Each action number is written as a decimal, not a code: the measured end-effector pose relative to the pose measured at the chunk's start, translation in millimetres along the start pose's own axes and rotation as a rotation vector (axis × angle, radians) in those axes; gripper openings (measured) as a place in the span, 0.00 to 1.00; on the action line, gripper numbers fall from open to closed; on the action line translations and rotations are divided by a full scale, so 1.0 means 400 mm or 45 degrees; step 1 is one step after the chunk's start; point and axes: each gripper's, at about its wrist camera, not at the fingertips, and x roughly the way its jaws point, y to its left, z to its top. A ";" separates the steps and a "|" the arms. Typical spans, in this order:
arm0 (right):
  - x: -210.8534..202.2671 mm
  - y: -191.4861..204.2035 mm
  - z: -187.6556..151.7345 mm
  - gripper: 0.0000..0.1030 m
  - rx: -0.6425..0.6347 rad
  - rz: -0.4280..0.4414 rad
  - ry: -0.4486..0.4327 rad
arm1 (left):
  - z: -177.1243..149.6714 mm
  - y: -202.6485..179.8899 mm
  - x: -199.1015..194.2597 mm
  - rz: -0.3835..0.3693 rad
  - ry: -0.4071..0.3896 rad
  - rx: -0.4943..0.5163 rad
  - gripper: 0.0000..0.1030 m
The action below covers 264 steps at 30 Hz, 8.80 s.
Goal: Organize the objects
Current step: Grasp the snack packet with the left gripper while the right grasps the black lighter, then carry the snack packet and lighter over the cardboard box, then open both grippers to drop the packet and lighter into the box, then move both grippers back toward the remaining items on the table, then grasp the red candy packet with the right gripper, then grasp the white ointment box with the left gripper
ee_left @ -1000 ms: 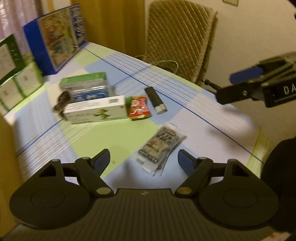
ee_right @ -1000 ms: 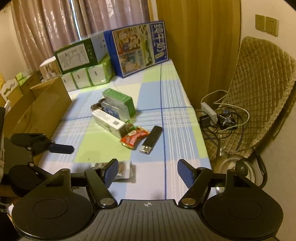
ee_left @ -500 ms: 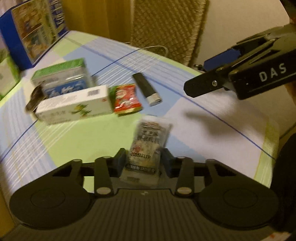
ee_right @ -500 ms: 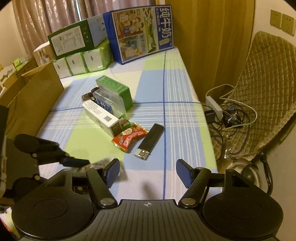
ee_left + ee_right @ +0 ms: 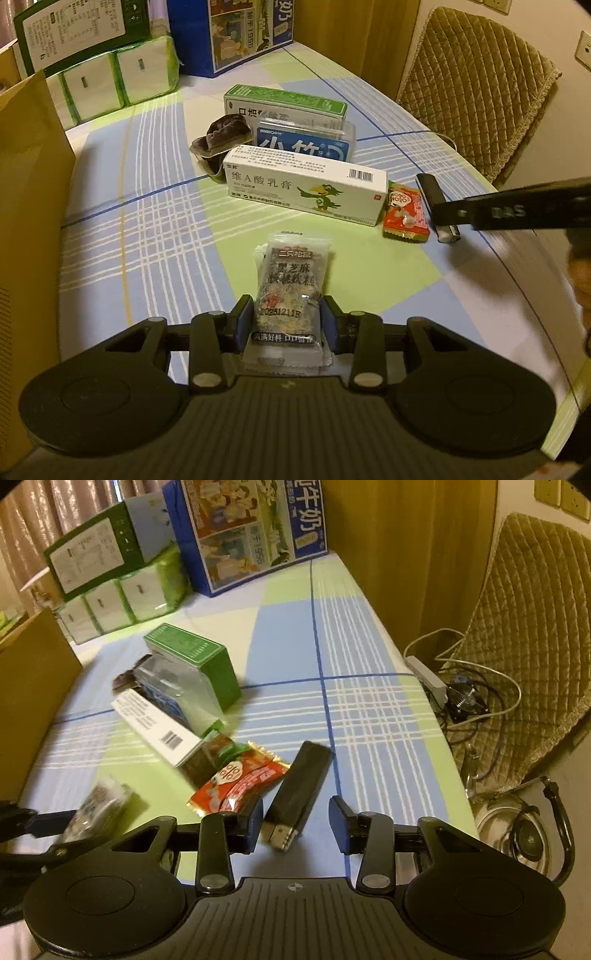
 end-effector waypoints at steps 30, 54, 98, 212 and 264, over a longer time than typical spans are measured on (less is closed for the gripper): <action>-0.104 0.151 -0.180 0.19 -0.073 0.016 -0.022 | -0.061 -0.004 -0.039 -0.005 -0.042 0.060 0.38; -0.162 0.166 -0.176 0.18 -0.034 0.037 -0.125 | -0.074 -0.030 -0.119 0.003 -0.046 0.044 0.30; -0.292 0.796 0.076 0.18 -0.245 0.535 -0.170 | -0.090 0.560 -0.610 0.291 -0.192 -0.251 0.30; -0.079 0.058 -0.026 0.67 0.152 0.113 -0.088 | 0.019 0.039 -0.162 0.148 -0.096 -0.243 0.99; -0.019 0.077 -0.054 0.33 -0.062 0.035 0.019 | 0.083 0.031 0.028 0.032 -0.058 -0.203 0.41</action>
